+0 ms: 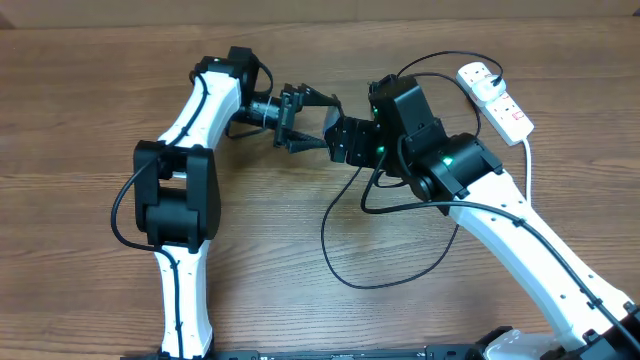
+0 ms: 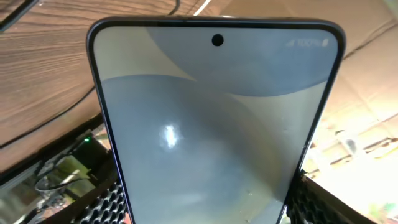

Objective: Plug charger to phone and switch on socket
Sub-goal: 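Move the right gripper toward the phone held by the left gripper, then grasp the phone's bottom end with the right gripper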

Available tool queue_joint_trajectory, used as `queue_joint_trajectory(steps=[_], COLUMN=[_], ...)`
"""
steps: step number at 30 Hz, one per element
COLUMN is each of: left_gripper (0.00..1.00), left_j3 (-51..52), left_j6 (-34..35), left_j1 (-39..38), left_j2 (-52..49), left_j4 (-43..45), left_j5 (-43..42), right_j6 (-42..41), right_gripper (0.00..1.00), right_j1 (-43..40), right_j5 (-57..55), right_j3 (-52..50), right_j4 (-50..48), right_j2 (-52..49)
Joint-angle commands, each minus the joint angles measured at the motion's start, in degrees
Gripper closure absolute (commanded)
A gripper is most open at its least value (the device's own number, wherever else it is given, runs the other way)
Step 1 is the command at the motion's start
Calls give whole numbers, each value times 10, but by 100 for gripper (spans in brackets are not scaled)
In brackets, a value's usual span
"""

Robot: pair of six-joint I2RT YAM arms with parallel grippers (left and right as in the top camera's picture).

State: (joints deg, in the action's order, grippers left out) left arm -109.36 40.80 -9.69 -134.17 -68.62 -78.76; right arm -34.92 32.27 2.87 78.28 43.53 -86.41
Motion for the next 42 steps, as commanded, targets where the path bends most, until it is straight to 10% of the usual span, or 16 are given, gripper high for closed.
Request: queue_joint_trajectory(steps=[1,23,42], left_gripper=[31,30,29], left_j3=[-15,-15,-15], left_j6=[-14,52,73], left_j1=[-6,-18,-23], left_j2=[-3,-3,-3], left_j4=[-1,-2,1], left_j5=[15,26,57], right_j6=[-46,-161,-146], right_gripper=[27,38,66], right_j1=[10,67,67], right_j5=[-41,-193,-204], right_j3=[10,9,9], right_j4=[1,-2,-13], right_j2=[1,-57,-75])
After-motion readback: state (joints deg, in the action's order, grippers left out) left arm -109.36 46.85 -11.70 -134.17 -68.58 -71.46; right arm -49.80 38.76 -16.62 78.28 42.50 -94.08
